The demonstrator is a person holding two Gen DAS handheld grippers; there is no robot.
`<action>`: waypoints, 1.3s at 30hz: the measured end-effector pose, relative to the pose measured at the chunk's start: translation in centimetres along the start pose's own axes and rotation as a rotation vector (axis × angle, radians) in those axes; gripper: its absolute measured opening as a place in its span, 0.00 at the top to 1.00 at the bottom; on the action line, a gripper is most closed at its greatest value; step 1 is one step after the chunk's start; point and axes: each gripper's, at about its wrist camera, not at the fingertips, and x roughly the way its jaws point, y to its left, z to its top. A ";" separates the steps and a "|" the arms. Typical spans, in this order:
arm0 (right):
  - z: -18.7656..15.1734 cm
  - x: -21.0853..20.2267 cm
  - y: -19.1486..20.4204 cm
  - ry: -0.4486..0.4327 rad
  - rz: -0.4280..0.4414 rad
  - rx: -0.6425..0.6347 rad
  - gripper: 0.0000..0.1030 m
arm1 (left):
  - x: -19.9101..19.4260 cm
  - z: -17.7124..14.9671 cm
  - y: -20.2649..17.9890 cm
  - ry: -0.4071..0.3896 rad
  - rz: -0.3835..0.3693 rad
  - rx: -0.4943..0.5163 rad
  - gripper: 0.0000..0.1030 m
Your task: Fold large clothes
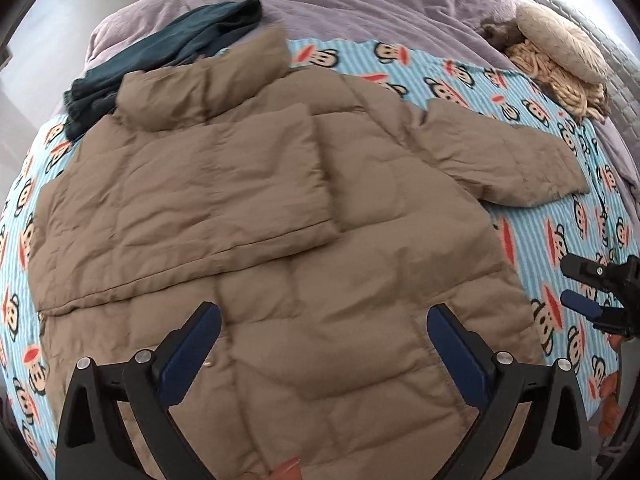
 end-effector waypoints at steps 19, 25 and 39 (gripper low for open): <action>12.7 0.8 -10.9 -0.127 0.144 0.299 0.10 | 3.0 3.2 -4.7 0.019 0.014 0.001 0.00; 16.8 1.9 -12.0 -0.193 0.215 0.335 0.10 | 4.0 3.4 -5.9 0.027 0.013 0.008 0.00; 19.2 2.5 -13.5 -0.246 0.393 0.453 0.19 | 4.4 4.3 -4.9 0.009 0.027 -0.011 0.00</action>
